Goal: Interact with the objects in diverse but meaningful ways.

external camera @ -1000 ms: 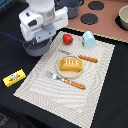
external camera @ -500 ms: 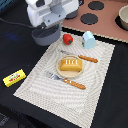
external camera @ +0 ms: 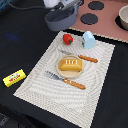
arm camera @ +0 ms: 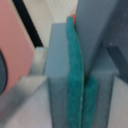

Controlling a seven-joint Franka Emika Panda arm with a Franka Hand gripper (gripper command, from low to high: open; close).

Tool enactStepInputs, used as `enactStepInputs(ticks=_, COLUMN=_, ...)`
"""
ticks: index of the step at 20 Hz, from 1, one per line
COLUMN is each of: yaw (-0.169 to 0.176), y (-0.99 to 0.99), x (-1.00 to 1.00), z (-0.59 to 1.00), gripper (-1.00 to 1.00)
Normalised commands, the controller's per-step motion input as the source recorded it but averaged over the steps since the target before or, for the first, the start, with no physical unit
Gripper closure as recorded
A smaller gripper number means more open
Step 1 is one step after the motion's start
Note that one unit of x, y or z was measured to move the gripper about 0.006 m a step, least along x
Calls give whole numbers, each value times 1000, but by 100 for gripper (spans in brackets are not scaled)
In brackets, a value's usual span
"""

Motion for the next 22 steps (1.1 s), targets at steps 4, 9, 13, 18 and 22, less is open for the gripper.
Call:
enactStepInputs(ticks=4, yaw=0, y=576, x=786, z=429, gripper=100)
enactStepInputs(ticks=9, yaw=0, y=757, x=566, z=245, gripper=100)
enactStepInputs(ticks=13, yaw=0, y=784, x=555, z=199, gripper=100)
enactStepInputs(ticks=18, yaw=0, y=798, x=544, z=171, gripper=100)
enactStepInputs(ticks=22, yaw=0, y=791, x=597, z=192, gripper=100)
